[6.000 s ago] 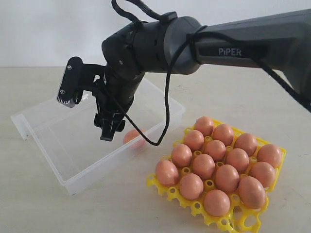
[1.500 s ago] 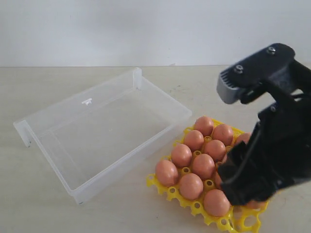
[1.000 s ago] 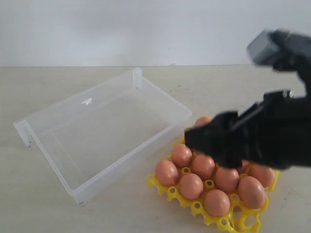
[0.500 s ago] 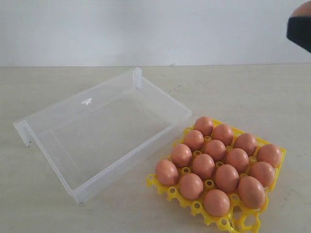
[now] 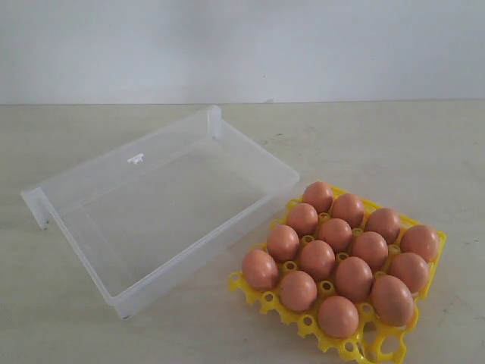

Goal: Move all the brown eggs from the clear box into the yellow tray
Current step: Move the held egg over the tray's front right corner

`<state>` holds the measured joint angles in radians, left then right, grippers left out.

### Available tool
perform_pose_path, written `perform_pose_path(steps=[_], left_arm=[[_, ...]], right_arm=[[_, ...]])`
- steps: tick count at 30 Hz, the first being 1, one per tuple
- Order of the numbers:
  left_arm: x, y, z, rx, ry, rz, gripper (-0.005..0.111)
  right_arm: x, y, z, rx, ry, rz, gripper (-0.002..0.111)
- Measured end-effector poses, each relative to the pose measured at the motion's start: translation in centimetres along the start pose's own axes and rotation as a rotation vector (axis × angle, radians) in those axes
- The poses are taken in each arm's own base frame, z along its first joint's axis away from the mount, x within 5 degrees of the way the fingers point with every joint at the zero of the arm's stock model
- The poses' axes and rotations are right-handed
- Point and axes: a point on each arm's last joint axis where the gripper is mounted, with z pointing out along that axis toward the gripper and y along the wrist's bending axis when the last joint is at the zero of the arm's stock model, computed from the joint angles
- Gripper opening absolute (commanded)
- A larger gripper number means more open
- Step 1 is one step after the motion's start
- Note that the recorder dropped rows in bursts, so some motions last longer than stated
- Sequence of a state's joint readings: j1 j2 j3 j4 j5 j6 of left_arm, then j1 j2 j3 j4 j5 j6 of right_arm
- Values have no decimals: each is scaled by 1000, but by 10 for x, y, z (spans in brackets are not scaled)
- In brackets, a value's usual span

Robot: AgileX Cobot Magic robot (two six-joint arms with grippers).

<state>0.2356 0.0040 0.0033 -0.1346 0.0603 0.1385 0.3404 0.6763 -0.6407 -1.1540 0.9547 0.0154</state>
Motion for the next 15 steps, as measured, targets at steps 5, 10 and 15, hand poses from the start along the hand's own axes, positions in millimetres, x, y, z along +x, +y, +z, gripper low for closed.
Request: perform_pose_path(steps=[5,10,15], left_arm=[[0,0,0,0,0,0,4],[0,0,0,0,0,0,4],[0,0,0,0,0,0,4]], right_arm=[[11,35,-9,-403,107,-146,0],[-7,74,-35,-874,-65,-121,0],[-36,96,-61,-1174,-256,-61,0]])
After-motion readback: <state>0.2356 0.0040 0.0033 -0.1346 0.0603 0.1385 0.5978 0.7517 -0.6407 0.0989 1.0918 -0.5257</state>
